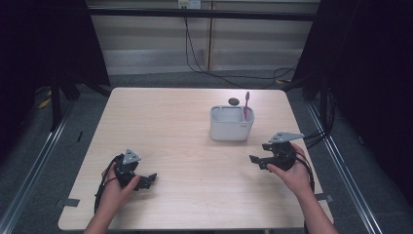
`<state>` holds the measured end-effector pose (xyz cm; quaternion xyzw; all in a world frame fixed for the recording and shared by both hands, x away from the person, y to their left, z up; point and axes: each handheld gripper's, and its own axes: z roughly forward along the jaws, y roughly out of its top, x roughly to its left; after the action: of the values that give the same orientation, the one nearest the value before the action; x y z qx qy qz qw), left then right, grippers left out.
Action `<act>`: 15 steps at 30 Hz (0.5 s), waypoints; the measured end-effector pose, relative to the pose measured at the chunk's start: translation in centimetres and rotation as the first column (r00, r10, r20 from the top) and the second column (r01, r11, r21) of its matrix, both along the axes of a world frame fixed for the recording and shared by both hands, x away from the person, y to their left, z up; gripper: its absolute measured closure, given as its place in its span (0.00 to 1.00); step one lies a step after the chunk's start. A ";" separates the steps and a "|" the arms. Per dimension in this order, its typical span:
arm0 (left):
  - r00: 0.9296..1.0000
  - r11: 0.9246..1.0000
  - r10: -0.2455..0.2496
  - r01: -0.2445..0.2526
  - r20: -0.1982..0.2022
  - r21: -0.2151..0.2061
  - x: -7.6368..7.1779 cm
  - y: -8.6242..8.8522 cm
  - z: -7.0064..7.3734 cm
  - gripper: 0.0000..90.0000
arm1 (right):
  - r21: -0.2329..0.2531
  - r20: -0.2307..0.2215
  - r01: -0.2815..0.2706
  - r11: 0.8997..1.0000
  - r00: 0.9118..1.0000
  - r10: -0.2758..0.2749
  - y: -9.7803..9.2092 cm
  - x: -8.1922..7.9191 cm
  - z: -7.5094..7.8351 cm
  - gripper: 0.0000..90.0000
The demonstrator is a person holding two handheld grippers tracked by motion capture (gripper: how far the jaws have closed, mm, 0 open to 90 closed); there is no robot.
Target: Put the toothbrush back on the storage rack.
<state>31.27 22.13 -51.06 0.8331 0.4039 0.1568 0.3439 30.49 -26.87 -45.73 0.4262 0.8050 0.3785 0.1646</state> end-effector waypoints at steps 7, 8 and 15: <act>1.000 1.000 0.000 0.000 0.000 0.000 0.0 0.0 0.0 0.00 | -0.007 -0.017 -0.004 1.000 1.000 0.004 -0.9 -0.7 -0.9 0.30; 1.000 1.000 0.000 0.000 0.000 0.000 0.0 0.0 0.0 0.00 | -0.008 -0.018 -0.007 1.000 1.000 0.007 -1.0 -0.7 -1.0 0.30; 1.000 1.000 0.000 0.000 0.000 0.000 0.0 0.0 0.0 0.00 | -0.036 -0.032 -0.009 0.999 0.999 0.008 -1.4 -1.3 -1.6 0.29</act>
<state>31.27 22.13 -51.06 0.8332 0.4038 0.1569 0.3438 29.18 -28.30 -47.37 0.4258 0.8160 0.3575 0.1579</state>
